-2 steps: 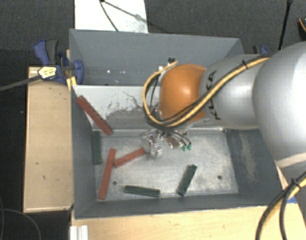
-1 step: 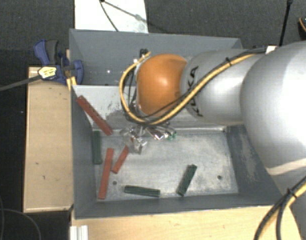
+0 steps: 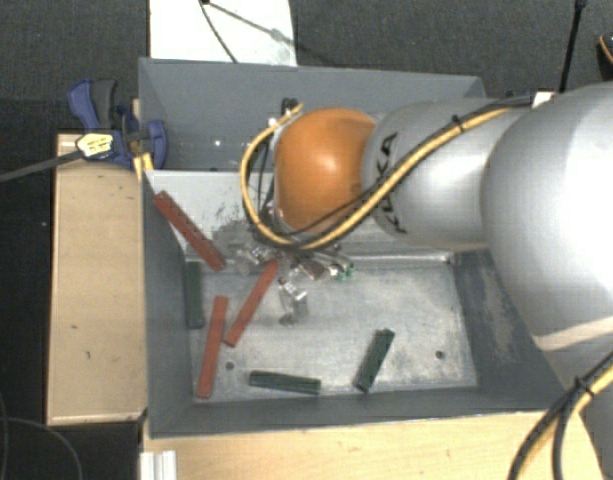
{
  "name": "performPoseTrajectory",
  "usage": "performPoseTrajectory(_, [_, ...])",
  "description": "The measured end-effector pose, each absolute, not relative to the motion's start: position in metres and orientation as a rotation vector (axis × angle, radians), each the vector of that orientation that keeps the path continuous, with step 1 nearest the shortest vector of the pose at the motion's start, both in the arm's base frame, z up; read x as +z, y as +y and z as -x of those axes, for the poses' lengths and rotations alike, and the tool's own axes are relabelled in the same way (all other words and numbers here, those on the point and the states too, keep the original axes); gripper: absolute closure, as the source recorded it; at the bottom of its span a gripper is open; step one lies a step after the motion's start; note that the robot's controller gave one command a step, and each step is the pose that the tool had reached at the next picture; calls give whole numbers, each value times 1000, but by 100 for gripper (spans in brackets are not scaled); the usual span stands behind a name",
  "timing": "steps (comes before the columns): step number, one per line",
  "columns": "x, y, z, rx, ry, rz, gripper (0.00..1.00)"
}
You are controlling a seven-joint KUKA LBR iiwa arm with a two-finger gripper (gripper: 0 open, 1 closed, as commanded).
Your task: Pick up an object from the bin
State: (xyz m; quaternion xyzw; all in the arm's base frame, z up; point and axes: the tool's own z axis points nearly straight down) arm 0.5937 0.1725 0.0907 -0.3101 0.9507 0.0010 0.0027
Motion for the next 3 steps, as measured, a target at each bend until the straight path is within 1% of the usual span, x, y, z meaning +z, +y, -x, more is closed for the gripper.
performPoseTrajectory(1, [70,186,-588,2,2920,1159,0])
performPoseTrajectory(2, [71,186,-588,3,2922,1153,100])
performPoseTrajectory(3, [219,162,-590,-3,2794,1410,100])
